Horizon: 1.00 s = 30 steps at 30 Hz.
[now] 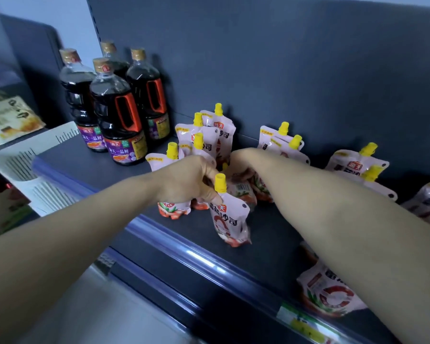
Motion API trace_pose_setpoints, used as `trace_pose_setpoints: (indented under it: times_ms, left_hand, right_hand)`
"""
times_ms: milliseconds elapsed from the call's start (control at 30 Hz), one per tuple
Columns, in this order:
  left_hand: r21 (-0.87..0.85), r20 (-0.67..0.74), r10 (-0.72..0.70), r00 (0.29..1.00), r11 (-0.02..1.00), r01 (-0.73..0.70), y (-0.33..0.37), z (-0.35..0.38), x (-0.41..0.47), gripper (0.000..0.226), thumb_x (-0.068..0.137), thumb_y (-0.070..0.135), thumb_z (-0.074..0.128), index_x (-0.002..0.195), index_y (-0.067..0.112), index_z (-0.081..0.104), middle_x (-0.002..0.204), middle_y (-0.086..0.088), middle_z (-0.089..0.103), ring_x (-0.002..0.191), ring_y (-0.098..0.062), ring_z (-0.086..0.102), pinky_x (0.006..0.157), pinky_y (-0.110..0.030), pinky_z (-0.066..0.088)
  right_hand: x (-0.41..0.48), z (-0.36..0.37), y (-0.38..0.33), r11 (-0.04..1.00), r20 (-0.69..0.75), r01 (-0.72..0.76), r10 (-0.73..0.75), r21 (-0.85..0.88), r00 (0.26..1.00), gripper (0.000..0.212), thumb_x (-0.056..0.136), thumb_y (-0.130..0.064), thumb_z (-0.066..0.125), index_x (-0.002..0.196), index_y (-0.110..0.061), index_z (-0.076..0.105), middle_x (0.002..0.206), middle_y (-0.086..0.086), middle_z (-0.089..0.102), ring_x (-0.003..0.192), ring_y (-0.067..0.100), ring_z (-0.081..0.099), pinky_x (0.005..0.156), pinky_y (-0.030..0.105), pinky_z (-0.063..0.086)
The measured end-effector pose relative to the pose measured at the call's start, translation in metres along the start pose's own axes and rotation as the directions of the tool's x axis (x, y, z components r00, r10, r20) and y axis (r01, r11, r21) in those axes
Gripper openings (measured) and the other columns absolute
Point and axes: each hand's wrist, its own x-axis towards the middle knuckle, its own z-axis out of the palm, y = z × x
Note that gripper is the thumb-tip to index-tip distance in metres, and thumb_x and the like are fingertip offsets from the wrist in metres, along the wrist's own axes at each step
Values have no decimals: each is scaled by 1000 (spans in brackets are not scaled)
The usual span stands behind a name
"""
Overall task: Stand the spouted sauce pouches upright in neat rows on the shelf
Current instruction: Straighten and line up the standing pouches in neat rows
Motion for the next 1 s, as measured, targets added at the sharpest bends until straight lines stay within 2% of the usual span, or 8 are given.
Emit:
trace_pose_setpoints:
  times_ms: [133,200,367,467,533,700,833,1000]
  left_hand:
    - [9,-18,-3,1000,1000,3,-2,0,0,16,76,15,75,65,22,65,56,14,60,60,-2,52,64,-3,39]
    - [9,-24,-9,1000,1000,9,-1,1,0,7,76,15,75,73,14,69,67,5,64,64,-8,54,63,-7,43]
    - [12,-13,11,1000,1000,-11,2,1,-1,5,77,14,74,74,14,70,69,0,65,62,-6,54,60,-8,46]
    - [12,7,19,1000,1000,-19,3,2,2,10,77,12,74,79,4,71,75,-14,70,66,-14,60,69,-27,55]
    - [13,26,26,999,1000,-27,2,2,4,14,77,12,74,84,0,71,83,-21,70,68,-19,61,74,-34,55]
    - [11,94,52,994,999,-53,8,2,7,3,78,11,73,76,10,70,70,-1,67,62,-6,57,63,-19,52]
    - [13,140,69,988,997,-72,11,2,11,11,80,11,71,86,2,70,77,-6,67,66,-11,58,70,-29,53]
    - [30,173,100,980,994,-107,12,2,13,5,81,11,70,79,7,68,77,-11,64,67,-16,57,71,-35,53]
  right_hand:
    - [1,2,-4,999,16,9,-9,-31,1000,22,91,-14,59,70,-16,51,76,7,57,85,25,53,82,39,47]
    - [10,6,-7,993,27,-23,27,-112,999,11,95,-15,54,85,-13,59,81,6,56,84,23,50,88,39,47]
    - [17,-8,-8,965,-41,-17,6,-263,999,37,90,-29,61,116,-3,60,106,14,60,91,22,52,82,31,46]
    - [10,-16,-12,931,-96,-23,-13,-364,995,13,91,-25,61,90,-12,60,89,11,55,90,20,46,75,27,39]
    - [4,-19,-9,923,-155,-40,-21,-383,988,20,91,-23,59,75,-14,52,72,5,47,80,21,47,62,26,39]
    - [-20,-44,4,999,-192,-33,39,32,981,31,93,-7,51,64,-12,43,61,3,44,50,14,39,47,22,34]
    - [-32,-49,10,976,-55,-115,127,183,990,24,98,-5,40,74,-8,45,54,3,60,32,5,46,31,11,33]
    - [-58,-43,24,919,-140,0,60,394,988,16,90,-11,57,106,-7,54,109,12,61,69,12,62,65,20,52]
